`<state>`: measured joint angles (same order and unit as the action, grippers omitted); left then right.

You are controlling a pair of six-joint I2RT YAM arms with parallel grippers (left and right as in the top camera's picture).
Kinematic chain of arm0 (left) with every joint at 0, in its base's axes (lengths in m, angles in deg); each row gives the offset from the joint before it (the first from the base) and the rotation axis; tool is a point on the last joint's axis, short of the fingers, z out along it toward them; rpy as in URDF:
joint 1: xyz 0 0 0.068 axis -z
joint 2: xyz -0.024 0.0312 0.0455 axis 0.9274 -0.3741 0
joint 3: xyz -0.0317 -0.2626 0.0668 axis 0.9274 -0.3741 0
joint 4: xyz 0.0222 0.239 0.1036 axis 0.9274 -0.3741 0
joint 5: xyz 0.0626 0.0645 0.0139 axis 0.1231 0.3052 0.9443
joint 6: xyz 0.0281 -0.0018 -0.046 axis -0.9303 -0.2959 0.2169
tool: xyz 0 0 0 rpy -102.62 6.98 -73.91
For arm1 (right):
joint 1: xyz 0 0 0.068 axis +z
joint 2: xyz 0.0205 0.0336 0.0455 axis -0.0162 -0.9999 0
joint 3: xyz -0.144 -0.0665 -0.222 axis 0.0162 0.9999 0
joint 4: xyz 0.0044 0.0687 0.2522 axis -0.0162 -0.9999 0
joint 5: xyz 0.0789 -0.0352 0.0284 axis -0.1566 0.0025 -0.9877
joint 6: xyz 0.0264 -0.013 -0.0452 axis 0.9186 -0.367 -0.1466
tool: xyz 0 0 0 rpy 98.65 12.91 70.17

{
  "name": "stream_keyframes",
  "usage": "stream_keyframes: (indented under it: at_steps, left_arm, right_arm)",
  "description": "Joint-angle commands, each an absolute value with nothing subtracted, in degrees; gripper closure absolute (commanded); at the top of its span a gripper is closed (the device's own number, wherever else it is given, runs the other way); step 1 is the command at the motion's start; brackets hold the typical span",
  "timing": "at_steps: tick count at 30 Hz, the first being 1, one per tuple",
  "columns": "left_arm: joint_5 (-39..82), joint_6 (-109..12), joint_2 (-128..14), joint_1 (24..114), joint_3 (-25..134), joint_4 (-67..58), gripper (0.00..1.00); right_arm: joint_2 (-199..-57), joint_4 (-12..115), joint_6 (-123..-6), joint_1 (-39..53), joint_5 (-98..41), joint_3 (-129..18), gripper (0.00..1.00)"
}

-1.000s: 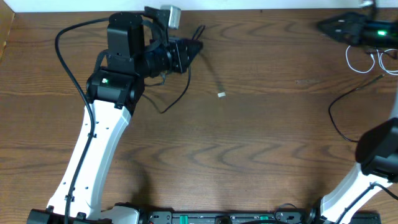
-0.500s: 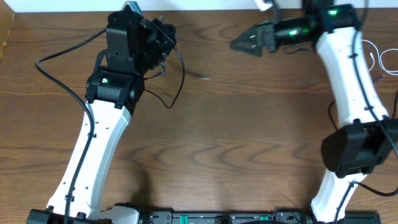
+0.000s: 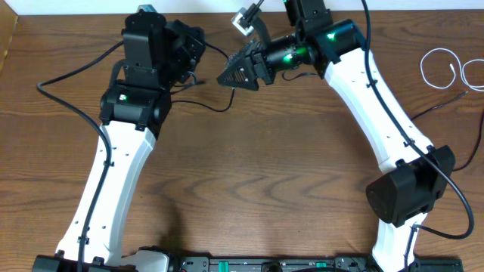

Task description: Untangle cables

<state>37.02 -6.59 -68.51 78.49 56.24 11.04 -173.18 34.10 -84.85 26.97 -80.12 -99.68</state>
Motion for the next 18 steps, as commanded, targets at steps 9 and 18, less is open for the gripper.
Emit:
stream_keyframes:
  at_steps: [9, 18]
  left_arm:
    - [32.82, -4.92, -68.60, 77.31, 56.55, 7.82, 0.92]
    - [38.85, -9.19, -68.60, 77.16, 56.55, -2.71, 0.92]
  right_arm:
    - [-172.72, 41.99, -84.11, 28.13, -69.17, -96.25, 0.26]
    - [-170.36, 43.11, -89.36, 28.06, -77.17, -96.25, 0.26]
